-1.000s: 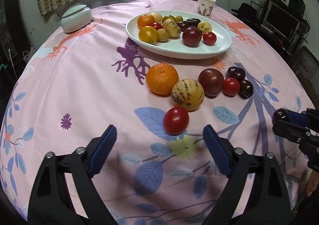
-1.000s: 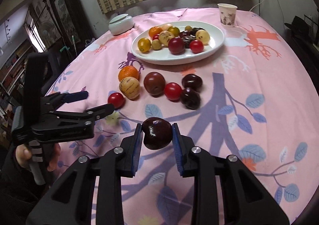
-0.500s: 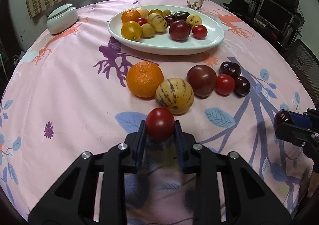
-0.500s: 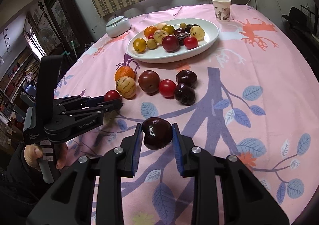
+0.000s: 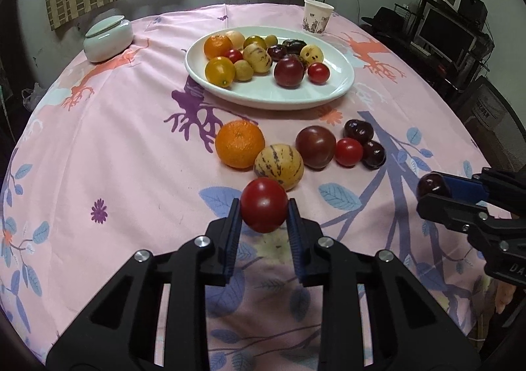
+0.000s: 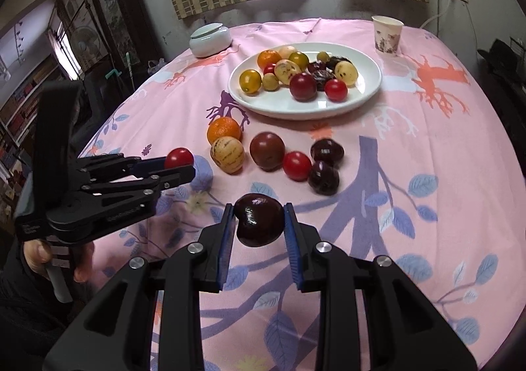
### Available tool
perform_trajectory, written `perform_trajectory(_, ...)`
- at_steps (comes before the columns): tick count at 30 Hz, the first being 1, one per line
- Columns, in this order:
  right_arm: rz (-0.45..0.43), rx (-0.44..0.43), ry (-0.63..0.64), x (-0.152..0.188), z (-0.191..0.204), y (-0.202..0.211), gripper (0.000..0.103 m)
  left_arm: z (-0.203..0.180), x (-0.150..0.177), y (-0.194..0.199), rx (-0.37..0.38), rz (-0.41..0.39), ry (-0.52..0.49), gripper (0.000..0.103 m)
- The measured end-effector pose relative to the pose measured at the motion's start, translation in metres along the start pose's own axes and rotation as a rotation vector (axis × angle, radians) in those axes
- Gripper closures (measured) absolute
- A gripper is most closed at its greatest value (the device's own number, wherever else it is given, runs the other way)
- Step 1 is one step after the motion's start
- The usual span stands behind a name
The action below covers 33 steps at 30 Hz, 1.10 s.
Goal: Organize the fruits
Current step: 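Carry the plum and red tomato onto the white plate and release them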
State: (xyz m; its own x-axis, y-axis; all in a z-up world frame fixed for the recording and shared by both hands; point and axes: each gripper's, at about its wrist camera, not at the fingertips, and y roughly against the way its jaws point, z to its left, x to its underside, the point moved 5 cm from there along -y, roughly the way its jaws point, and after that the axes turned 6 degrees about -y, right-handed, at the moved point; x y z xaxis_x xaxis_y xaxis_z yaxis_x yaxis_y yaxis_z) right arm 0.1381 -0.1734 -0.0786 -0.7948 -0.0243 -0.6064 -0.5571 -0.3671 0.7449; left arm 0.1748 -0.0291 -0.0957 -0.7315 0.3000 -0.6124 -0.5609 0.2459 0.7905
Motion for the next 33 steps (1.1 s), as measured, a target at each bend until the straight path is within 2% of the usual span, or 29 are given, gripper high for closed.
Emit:
perform_trajectory(6, -0.023, 0.008, 0.088, -0.054, 0.0, -0.01, 0.073, 0.008, -0.068, 0.018, -0.027, -0.063, -0.051, 0.076)
perform_trajectory(11, -0.026, 0.05, 0.138, -0.105, -0.01, -0.044, 0.073, 0.018, -0.13, -0.028, 0.003, 0.001, -0.024, 0.076)
perform_trajectory(13, -0.01, 0.065, 0.134, -0.118, -0.019, -0.062, 0.073, 0.018, -0.143, -0.052, -0.015, 0.035, -0.034, 0.075)
perform_trajectory(18, 0.034, 0.082, 0.116, -0.13, -0.04, -0.095, 0.073, 0.015, -0.149, -0.095, -0.028, 0.098, -0.04, 0.075)
perform_trajectory(27, 0.044, 0.103, 0.128, -0.13, -0.046, -0.108, 0.073, 0.023, -0.148, -0.115, -0.027, 0.14, -0.019, 0.073)
perform_trajectory(28, 0.041, 0.111, 0.128, -0.13, -0.047, -0.108, 0.073, 0.023, -0.148, -0.116, -0.027, 0.143, -0.016, 0.07)
perform_trajectory(29, 0.041, 0.121, 0.13, -0.13, -0.047, -0.108, 0.073, 0.024, -0.148, -0.116, -0.027, 0.148, -0.01, 0.056)
perform_trajectory(30, 0.043, 0.133, 0.134, -0.13, -0.048, -0.108, 0.07, 0.025, -0.149, -0.115, -0.028, 0.146, -0.003, 0.04)
perform_trajectory(31, 0.042, 0.151, 0.14, -0.13, -0.048, -0.108, 0.063, 0.027, -0.149, -0.112, -0.033, 0.137, 0.004, 0.036)
perform_trajectory(32, 0.032, 0.175, 0.147, -0.129, -0.048, -0.105, 0.031, 0.029, -0.15, -0.107, -0.036, 0.129, 0.011, 0.032)
perform_trajectory(33, 0.005, 0.203, 0.157, -0.129, -0.048, -0.1, 0.01, 0.031, -0.151, -0.102, -0.032, 0.122, 0.022, 0.026)
